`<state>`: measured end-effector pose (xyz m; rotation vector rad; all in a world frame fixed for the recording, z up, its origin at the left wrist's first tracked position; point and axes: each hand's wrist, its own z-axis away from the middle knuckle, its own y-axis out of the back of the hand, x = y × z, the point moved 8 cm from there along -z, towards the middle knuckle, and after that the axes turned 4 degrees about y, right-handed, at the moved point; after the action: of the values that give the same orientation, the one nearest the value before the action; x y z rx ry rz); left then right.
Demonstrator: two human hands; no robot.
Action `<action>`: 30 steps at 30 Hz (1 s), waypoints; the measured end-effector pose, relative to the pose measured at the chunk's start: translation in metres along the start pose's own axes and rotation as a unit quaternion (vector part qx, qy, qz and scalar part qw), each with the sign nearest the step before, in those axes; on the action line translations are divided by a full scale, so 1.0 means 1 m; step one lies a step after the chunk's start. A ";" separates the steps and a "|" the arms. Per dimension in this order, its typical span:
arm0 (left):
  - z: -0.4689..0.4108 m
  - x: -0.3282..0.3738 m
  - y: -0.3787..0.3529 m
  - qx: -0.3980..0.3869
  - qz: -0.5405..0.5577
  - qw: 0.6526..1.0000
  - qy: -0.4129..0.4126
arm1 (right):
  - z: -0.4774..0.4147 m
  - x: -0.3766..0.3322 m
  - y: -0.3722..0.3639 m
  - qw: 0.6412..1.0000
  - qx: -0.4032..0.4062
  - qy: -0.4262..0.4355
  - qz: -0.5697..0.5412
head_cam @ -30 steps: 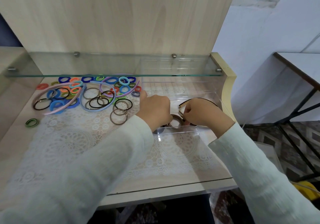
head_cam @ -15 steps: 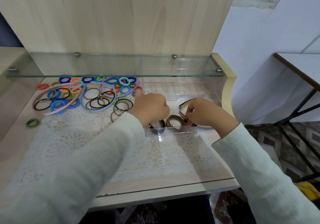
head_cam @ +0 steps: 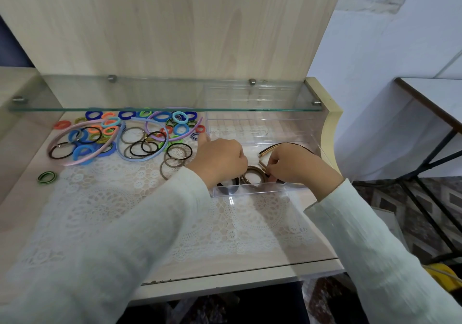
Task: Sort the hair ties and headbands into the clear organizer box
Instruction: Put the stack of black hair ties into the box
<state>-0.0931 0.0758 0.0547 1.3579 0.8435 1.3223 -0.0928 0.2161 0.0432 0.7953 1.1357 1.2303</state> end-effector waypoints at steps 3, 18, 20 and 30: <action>0.000 0.002 0.000 0.001 -0.011 1.000 -0.005 | 0.000 -0.001 0.000 1.000 0.001 0.002 0.001; 0.002 0.002 -0.007 -0.114 -0.025 0.986 -0.118 | 0.009 -0.008 0.015 0.997 0.068 0.031 -0.020; 0.001 0.002 -0.007 -0.113 -0.029 0.986 -0.118 | 0.010 -0.014 0.013 0.997 0.057 0.049 -0.022; 0.004 0.008 -0.001 -0.101 -0.054 0.986 -0.121 | 0.006 -0.025 0.003 0.993 0.061 0.087 0.056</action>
<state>-0.0879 0.0827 0.0558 1.2645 0.5917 1.1014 -0.0868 0.1928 0.0534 0.8668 1.3332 1.3534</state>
